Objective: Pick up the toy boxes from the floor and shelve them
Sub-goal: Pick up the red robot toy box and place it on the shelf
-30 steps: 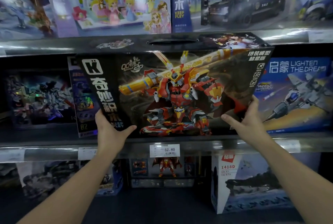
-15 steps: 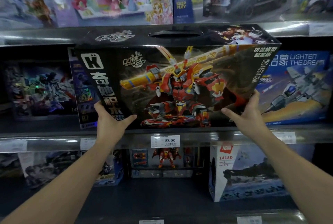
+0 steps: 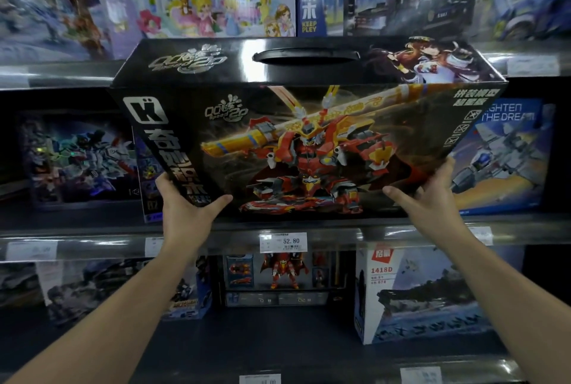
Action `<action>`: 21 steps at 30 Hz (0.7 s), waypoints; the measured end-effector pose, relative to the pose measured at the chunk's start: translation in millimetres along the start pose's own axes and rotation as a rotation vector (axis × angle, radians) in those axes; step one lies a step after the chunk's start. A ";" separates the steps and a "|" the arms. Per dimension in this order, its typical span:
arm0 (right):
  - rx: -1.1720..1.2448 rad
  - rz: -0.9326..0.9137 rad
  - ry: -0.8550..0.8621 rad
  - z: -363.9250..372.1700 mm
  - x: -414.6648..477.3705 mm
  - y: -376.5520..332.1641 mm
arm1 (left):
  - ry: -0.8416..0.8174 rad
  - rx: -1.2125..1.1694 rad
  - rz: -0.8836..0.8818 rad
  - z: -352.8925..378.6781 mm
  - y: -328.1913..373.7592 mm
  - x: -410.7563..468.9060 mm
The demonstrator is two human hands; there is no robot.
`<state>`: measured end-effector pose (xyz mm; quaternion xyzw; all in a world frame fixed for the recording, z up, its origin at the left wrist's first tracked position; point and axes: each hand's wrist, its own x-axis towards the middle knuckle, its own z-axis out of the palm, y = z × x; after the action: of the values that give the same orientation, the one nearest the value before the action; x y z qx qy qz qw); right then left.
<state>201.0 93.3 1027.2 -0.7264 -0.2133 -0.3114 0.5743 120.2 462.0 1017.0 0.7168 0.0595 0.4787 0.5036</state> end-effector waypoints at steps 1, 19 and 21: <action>0.007 -0.001 -0.001 -1.6 -0.9 -3.1 | -0.003 -0.005 0.007 -2.5 2.6 -0.3; 0.026 -0.082 -0.015 2.1 -61.0 -30.4 | -0.030 0.083 -0.004 -61.1 7.9 -46.8; 0.037 -0.061 -0.020 6.1 -69.6 -27.4 | -0.029 0.084 -0.002 -66.2 5.6 -56.0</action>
<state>134.3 109.3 997.0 -0.7120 -0.2466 -0.3175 0.5757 38.6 471.5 988.6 0.7441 0.0729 0.4645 0.4746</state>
